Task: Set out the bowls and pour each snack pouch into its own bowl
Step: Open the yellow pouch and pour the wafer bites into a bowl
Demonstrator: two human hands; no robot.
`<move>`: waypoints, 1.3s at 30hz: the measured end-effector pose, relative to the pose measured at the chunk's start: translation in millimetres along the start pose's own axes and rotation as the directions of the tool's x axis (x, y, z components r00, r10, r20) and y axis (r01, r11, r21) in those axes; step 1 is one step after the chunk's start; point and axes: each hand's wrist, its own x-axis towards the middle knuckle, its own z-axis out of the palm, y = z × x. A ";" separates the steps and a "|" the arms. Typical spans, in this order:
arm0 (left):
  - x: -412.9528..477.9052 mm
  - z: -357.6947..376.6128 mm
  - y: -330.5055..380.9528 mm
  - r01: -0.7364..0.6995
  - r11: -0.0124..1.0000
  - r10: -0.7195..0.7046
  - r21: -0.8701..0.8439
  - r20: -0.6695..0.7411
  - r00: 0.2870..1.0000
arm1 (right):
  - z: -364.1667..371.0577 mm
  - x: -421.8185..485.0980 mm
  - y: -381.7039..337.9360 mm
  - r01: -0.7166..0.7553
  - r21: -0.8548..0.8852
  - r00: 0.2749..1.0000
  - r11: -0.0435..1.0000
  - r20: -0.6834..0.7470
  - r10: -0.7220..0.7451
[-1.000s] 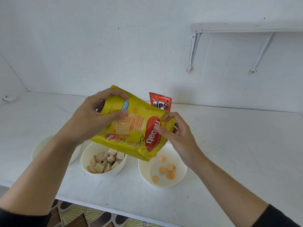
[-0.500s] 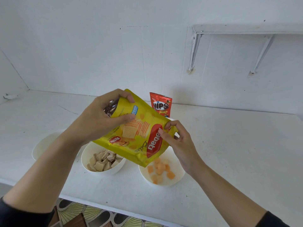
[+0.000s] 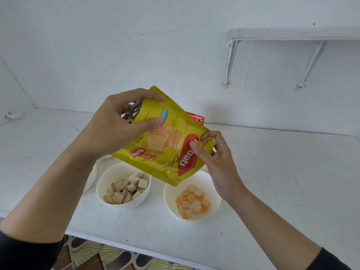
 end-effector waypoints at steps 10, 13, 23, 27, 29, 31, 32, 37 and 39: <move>-5.9 16.8 -18.6 0.057 0.995 -0.063 0.087 0.056 0.996 | -5.4 -8.0 23.7 -0.173 -0.033 0.985 0.984 -0.002 0.173; -5.1 18.0 -18.7 0.062 0.994 -0.068 0.092 0.065 0.996 | -5.3 -10.2 21.6 -0.188 -0.019 0.982 0.982 -0.001 0.188; 9.4 -0.1 14.0 -0.001 0.992 -0.002 0.124 0.028 1.000 | 1.5 -2.9 -8.3 -0.073 -0.011 0.997 0.997 0.011 0.073; 14.5 -7.3 29.8 -0.030 0.990 0.029 0.135 0.006 1.000 | 3.3 -0.3 -20.2 -0.021 0.018 0.999 1.000 0.030 0.021; 16.3 -8.2 34.1 -0.036 0.989 0.036 0.143 0.007 0.999 | 3.5 0.5 -20.5 -0.017 0.020 0.999 1.000 0.031 0.016; 17.5 -5.7 33.1 -0.048 0.986 0.043 0.159 0.035 0.998 | 2.1 0.2 -16.6 -0.023 0.008 1.000 1.000 0.016 0.023; 17.9 -3.9 30.5 -0.046 0.987 0.038 0.156 0.058 0.998 | 0.5 -0.4 -13.0 -0.030 0.000 1.000 1.000 0.006 0.030; 14.4 4.5 5.4 -0.040 0.959 -0.034 0.280 0.255 0.966 | -9.3 -5.6 13.5 -0.115 -0.047 0.993 0.992 -0.039 0.114; 12.1 8.2 -5.0 -0.051 0.953 -0.048 0.299 0.314 0.948 | -13.0 -8.3 23.3 -0.162 -0.066 0.986 0.985 -0.048 0.159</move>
